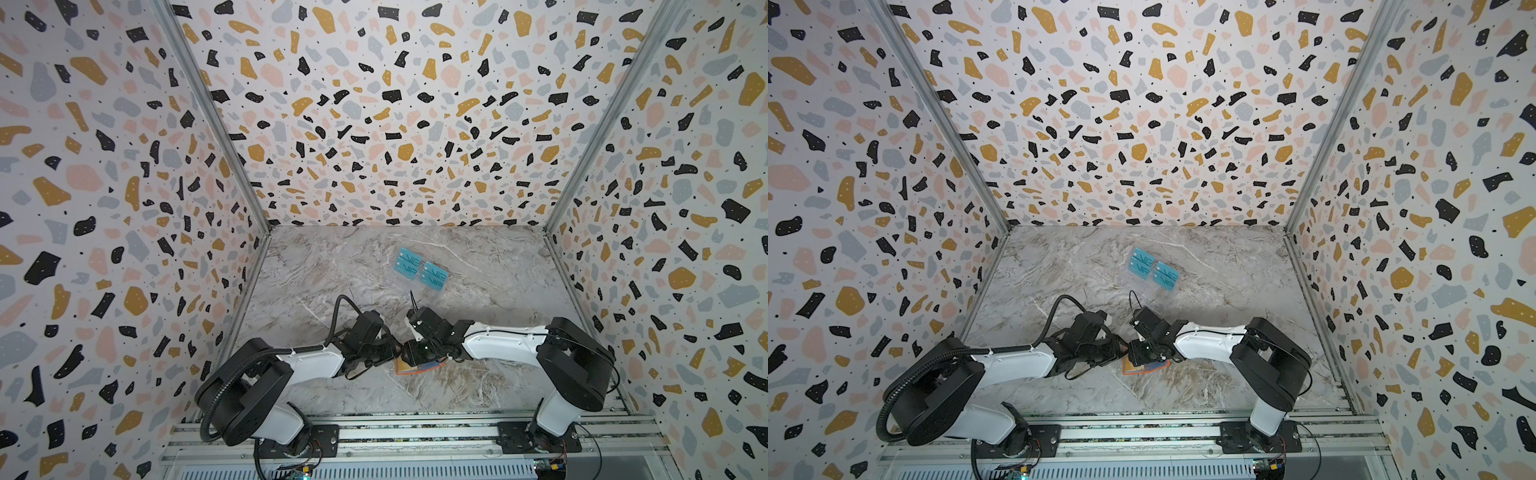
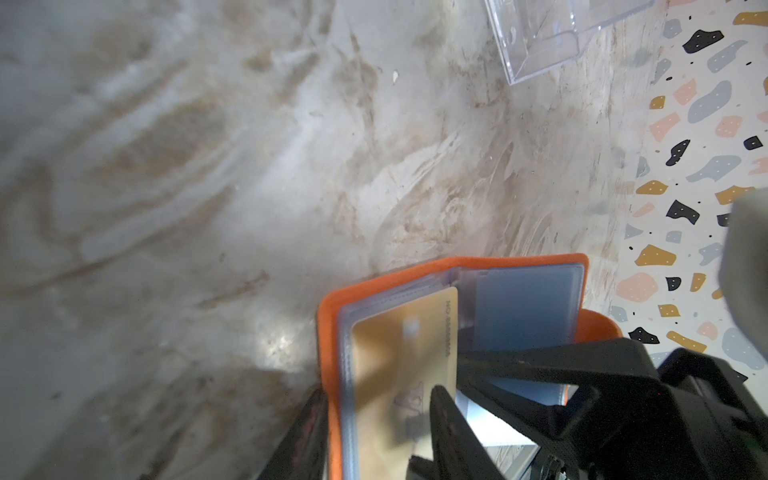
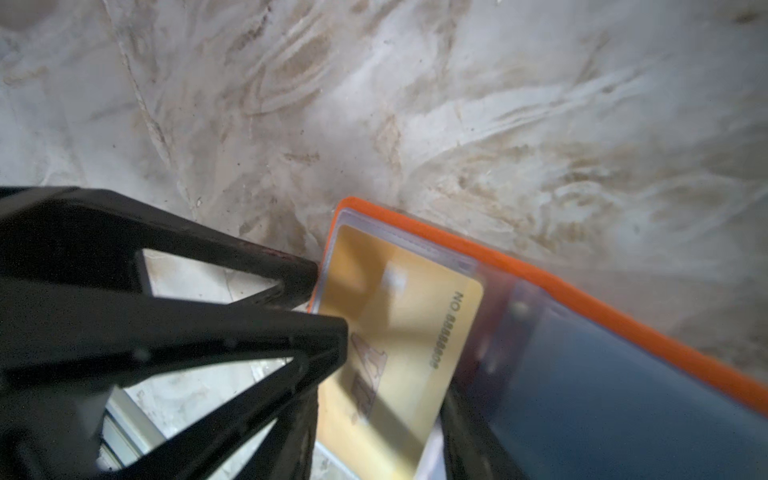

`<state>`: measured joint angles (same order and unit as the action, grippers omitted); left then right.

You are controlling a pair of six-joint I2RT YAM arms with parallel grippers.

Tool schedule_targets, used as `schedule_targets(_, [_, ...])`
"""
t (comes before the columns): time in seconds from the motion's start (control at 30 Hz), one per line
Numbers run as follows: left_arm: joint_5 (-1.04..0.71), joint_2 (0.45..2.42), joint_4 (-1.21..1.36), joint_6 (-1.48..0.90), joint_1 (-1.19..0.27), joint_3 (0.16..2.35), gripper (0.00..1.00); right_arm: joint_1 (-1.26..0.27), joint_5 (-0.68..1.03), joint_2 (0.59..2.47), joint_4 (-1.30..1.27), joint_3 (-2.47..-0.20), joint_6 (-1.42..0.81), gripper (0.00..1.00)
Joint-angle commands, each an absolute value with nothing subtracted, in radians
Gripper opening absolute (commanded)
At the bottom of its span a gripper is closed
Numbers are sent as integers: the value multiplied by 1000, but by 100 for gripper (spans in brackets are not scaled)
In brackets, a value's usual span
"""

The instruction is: Put the credit cards into the card holder

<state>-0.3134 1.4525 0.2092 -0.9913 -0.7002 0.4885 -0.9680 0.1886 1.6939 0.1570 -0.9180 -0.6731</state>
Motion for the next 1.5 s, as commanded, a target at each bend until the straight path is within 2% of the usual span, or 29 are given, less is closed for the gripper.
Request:
schedule_targets(0.0, [-356, 1447, 244, -1003, -708, 476, 42, -990, 267, 1715, 122, -953, -664, 49])
schedule_targets(0.23, [-322, 1428, 160, -963, -707, 499, 42, -940, 222, 1631, 161, -896, -650, 49])
schedule_targets(0.47, [-300, 1433, 85, -940, -706, 539, 47, -883, 161, 1551, 209, -855, -582, 49])
schedule_targets(0.63, [-292, 1446, 32, -929, -707, 567, 52, -857, 199, 1567, 171, -841, -530, 41])
schedule_targets(0.93, [-294, 1455, -31, -914, -706, 595, 62, -828, 236, 1637, 113, -783, -499, 16])
schedule_targets(1.17, [-344, 1492, 4, -928, -705, 608, 62, -766, 245, 1623, 84, -699, -493, 12])
schedule_targets(1.47, [-424, 1515, 101, -973, -706, 638, 59, -761, 284, 1632, 48, -696, -495, 12])
